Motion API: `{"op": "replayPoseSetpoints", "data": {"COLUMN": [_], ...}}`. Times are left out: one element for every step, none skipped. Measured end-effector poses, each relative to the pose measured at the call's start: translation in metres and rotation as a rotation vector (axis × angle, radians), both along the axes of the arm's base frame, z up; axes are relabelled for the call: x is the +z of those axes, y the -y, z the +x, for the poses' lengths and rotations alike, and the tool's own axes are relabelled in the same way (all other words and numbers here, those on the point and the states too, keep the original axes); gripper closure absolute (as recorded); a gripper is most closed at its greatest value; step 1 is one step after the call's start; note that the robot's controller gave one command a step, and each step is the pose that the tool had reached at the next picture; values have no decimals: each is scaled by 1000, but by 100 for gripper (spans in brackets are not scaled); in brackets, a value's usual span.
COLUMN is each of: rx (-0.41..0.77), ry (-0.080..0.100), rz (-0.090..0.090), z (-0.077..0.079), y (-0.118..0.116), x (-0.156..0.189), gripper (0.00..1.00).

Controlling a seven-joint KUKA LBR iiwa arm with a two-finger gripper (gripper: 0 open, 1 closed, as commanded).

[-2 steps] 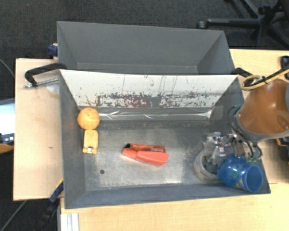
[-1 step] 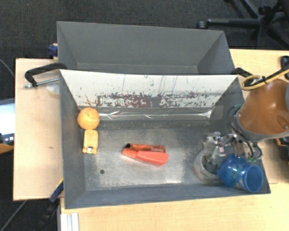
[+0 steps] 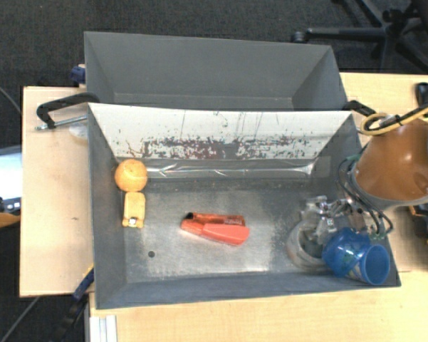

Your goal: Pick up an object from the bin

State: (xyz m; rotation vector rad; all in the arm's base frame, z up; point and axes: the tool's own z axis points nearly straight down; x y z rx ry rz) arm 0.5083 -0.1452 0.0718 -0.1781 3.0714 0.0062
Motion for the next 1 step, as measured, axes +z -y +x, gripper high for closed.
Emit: {"op": "replayPoseSetpoints", "data": {"rx": [1], "ry": [0], "rz": [0], "z": [0], "y": [0], "x": [0], "gripper": [100]}}
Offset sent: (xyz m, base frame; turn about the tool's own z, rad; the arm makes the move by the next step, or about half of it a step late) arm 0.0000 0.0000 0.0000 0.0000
